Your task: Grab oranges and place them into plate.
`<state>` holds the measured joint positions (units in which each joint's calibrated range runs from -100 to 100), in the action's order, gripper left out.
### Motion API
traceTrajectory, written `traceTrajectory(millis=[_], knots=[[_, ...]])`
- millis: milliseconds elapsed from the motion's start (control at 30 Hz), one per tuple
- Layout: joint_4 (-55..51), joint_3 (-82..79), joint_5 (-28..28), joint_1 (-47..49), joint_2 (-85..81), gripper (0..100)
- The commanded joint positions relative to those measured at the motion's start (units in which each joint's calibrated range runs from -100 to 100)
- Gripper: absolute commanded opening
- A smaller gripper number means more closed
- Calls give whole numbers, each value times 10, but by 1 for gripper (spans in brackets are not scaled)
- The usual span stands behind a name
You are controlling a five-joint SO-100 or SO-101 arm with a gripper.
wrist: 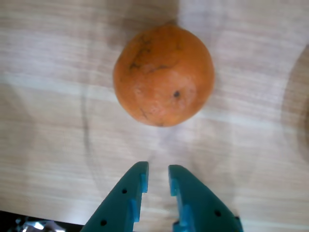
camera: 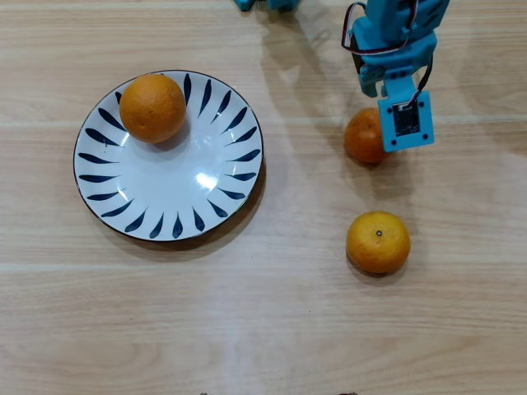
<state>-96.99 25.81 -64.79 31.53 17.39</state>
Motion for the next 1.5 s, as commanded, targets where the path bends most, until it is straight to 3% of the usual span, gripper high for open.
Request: traceTrajectory(millis=[0, 100, 200, 567, 933, 1200, 1467], knots=[[1, 26, 1, -5, -3, 19], [17, 27, -3, 2, 10, 36], [51, 31, -3, 12, 28, 42], [125, 31, -45, 52, 77, 42], [127, 29, -44, 45, 128, 42], [186, 29, -40, 40, 164, 42], [181, 29, -40, 38, 167, 32]])
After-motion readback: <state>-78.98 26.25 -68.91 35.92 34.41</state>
